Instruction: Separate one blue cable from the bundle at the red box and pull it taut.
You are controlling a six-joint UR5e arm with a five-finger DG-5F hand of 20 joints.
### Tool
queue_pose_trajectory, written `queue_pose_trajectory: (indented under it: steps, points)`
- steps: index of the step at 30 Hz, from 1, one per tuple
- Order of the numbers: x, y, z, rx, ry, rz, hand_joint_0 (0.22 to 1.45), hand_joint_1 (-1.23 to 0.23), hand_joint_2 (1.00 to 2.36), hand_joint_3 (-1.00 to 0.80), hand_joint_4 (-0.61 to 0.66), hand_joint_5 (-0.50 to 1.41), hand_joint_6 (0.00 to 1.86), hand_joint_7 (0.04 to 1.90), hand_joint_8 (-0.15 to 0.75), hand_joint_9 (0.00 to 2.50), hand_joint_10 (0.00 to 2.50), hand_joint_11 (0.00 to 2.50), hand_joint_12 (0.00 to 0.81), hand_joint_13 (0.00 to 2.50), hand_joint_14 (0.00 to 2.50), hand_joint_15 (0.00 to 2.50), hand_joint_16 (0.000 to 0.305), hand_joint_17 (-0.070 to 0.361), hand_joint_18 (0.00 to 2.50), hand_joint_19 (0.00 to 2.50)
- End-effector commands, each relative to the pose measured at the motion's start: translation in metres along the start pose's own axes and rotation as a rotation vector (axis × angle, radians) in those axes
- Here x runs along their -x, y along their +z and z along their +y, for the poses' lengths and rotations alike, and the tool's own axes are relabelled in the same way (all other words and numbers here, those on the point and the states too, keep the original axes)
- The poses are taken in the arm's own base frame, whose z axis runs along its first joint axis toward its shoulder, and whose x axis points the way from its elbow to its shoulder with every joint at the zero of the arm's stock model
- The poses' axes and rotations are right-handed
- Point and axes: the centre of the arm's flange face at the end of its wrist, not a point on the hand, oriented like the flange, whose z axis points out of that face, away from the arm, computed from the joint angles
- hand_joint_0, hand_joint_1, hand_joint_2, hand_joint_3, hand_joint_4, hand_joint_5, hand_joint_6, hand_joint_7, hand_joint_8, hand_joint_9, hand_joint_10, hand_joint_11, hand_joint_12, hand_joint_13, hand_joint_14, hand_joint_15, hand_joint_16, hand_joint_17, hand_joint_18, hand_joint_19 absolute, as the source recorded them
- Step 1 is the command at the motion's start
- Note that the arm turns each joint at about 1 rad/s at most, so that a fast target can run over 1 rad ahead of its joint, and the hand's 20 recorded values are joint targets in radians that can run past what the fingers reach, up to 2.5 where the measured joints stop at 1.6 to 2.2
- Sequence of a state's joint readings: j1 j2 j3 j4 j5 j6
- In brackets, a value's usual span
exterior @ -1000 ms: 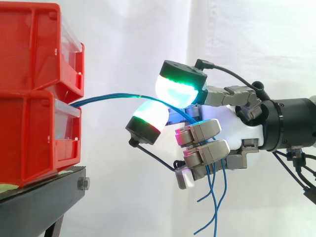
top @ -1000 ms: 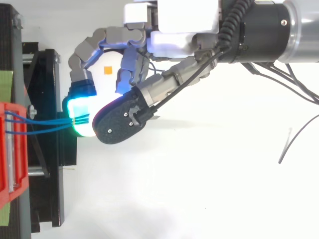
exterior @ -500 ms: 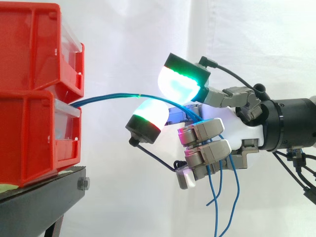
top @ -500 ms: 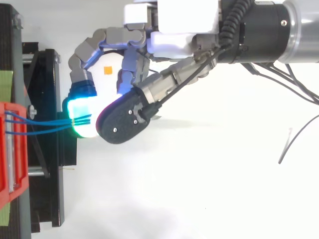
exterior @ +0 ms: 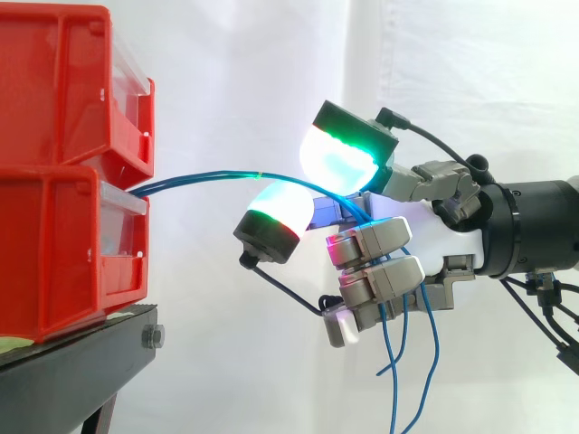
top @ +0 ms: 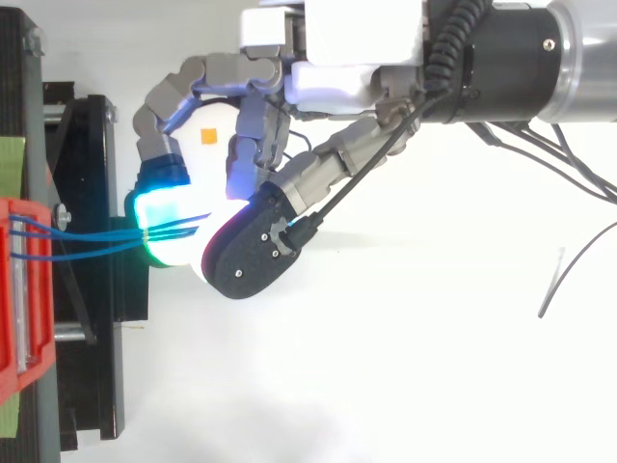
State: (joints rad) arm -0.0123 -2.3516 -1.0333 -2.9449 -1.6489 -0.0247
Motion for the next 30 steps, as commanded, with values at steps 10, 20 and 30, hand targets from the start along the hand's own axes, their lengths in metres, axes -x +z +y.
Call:
queue_pose_trajectory:
  steps: [10,20,30]
  points:
    - [-0.0001,-0.0001,-0.0004,-0.001,0.0,0.0,0.6,-0.79,1.02,-0.18,-0.07,-0.15,0.87,1.14,0.258,1.39,0.01,1.67,0.295,1.36,0.01,1.58,0.043,0.096,0.86,0.81]
    - [0.0,0.0006,0.0013,0.004,0.001,0.0,0.61,-0.83,1.0,-0.45,0.01,-0.15,0.86,1.08,0.254,1.36,0.01,1.67,0.301,1.35,0.01,1.57,0.043,0.097,0.86,0.8]
    - [0.0,0.0001,0.0004,0.001,0.002,0.0,0.57,-0.77,1.0,-0.5,0.03,-0.14,0.83,1.07,0.26,1.36,0.01,1.63,0.305,1.35,0.01,1.56,0.044,0.099,0.86,0.81]
